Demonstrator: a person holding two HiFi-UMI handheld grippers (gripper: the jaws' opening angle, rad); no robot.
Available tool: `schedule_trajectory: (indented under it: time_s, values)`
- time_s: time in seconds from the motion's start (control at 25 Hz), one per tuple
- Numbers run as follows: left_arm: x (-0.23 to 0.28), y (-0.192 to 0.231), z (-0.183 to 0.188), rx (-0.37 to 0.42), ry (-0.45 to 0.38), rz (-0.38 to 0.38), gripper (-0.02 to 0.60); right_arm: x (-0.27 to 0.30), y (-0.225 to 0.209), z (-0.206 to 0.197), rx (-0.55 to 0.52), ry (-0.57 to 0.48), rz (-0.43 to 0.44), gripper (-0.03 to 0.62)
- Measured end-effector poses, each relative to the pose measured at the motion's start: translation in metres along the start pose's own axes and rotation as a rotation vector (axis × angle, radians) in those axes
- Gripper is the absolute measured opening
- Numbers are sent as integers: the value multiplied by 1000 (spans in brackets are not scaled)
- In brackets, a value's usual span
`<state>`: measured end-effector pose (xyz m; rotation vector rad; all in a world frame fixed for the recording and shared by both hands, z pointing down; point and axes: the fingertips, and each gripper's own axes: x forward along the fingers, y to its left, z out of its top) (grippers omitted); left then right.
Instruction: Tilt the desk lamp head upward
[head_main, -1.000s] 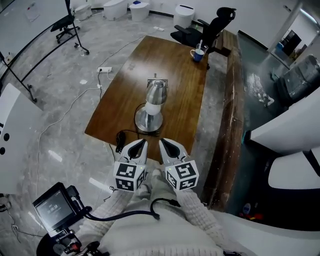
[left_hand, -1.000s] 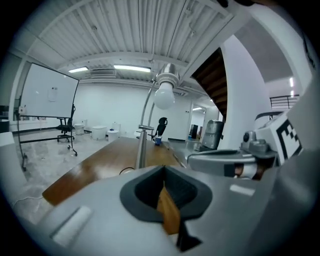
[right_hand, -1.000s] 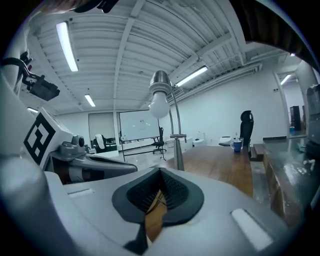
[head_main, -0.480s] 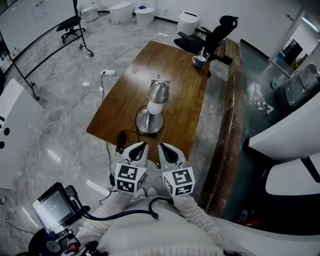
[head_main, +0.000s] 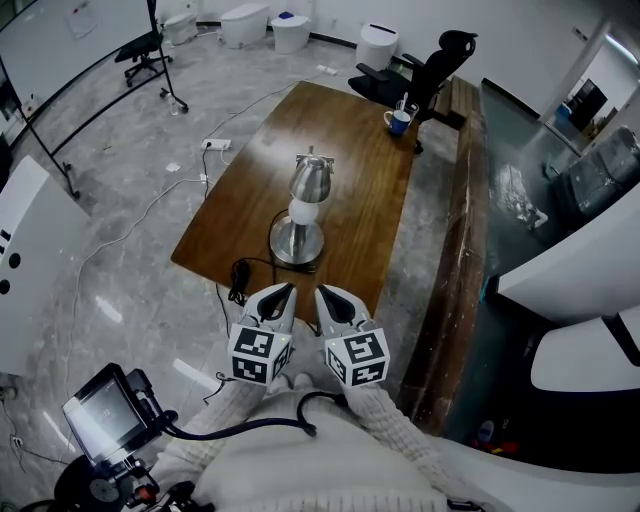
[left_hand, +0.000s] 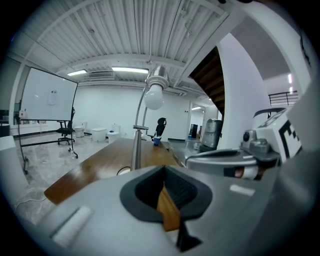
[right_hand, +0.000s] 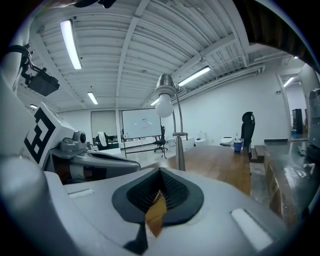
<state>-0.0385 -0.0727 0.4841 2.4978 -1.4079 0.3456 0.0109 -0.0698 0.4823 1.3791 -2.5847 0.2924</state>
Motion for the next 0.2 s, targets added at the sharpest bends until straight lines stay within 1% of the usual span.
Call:
schedule_trajectory:
  time_s: [0.2]
  values:
    - [-3,-4,-1,-4,2,3,8,-1,0,-2,0,7,9,-3]
